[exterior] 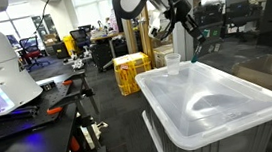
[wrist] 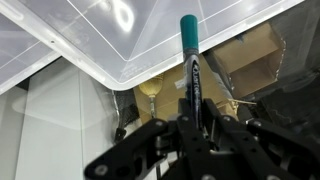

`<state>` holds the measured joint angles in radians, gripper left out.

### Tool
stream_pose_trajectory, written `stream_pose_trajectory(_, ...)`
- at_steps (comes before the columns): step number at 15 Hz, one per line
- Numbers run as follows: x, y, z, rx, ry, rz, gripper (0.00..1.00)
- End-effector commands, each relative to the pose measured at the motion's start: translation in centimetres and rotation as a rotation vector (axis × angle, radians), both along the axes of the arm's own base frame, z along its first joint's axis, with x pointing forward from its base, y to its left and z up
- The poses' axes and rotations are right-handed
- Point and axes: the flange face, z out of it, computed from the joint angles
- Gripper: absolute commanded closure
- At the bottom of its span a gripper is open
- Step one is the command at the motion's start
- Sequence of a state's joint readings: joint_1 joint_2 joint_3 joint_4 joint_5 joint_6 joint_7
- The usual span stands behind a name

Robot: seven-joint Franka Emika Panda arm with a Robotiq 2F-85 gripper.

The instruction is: Remove the marker out of the cup

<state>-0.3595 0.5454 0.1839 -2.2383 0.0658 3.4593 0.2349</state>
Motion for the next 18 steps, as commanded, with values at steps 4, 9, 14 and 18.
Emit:
stream_pose_trajectory(4, -0.8, -1.9, -1.2, 0.07, 0.0, 0.002, 0.95)
stream_pose_trajectory(9, -1.1, -2.5, -2.1, 0.101, -0.001, 0.02, 0.95)
stream_pose_trajectory(14, -1.4, -2.4, -2.5, 0.109, 0.002, 0.045, 0.41)
stream_pose_trajectory(18, -1.4, -2.0, -2.5, 0.103, 0.006, 0.054, 0.1)
